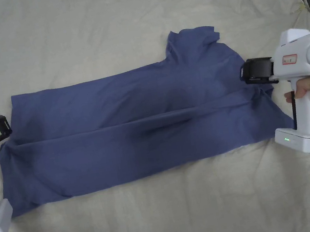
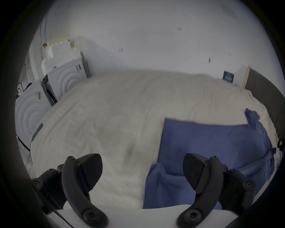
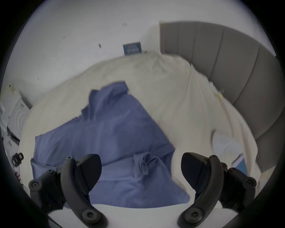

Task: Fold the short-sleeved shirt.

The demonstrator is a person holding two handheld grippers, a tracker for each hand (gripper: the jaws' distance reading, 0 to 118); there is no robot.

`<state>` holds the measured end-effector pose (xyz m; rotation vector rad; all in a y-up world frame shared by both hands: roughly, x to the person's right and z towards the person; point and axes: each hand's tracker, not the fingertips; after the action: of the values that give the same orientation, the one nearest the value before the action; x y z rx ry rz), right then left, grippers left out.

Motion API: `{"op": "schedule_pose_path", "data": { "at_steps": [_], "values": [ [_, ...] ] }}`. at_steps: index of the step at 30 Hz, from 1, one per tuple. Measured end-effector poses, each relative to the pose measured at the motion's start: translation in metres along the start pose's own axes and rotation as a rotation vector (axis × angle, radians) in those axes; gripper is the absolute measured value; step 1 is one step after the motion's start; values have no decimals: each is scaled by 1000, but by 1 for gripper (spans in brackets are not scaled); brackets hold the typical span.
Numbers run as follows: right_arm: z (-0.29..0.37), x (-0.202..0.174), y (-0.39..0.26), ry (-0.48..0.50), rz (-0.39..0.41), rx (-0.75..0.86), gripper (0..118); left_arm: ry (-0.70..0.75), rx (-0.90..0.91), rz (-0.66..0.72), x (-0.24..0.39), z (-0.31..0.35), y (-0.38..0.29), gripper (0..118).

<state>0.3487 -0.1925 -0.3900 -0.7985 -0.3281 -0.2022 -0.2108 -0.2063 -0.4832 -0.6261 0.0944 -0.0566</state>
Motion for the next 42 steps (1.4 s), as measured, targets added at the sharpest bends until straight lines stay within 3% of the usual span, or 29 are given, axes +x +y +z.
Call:
{"op": "schedule_pose_path", "data": {
  "at_steps": [8,11,14,17,18,20,21,32,42],
  "values": [
    [133,-5,-40,20,134,413,107,-79,207,46,-12,110,-15,108],
    [167,-5,-67,21,137,454,107,-72,282,2,-12,148,-33,100],
    [194,-8,-93,37,137,475,103,-98,304,-11,-10,178,-52,78],
    [212,-10,-113,58,124,474,83,-167,273,-30,-10,198,-65,45],
    [216,-9,-119,72,126,475,61,-201,253,-24,-12,202,-69,23],
    [225,-12,-129,83,120,472,14,-204,245,2,-13,209,-78,0],
    [228,-12,-133,85,115,469,1,-197,242,-1,-14,211,-82,0],
    [246,-11,-161,92,67,482,0,-243,218,31,-16,230,-110,0],
    [246,-12,-157,93,75,487,0,-250,243,12,-8,228,-100,0]
  ]
}}
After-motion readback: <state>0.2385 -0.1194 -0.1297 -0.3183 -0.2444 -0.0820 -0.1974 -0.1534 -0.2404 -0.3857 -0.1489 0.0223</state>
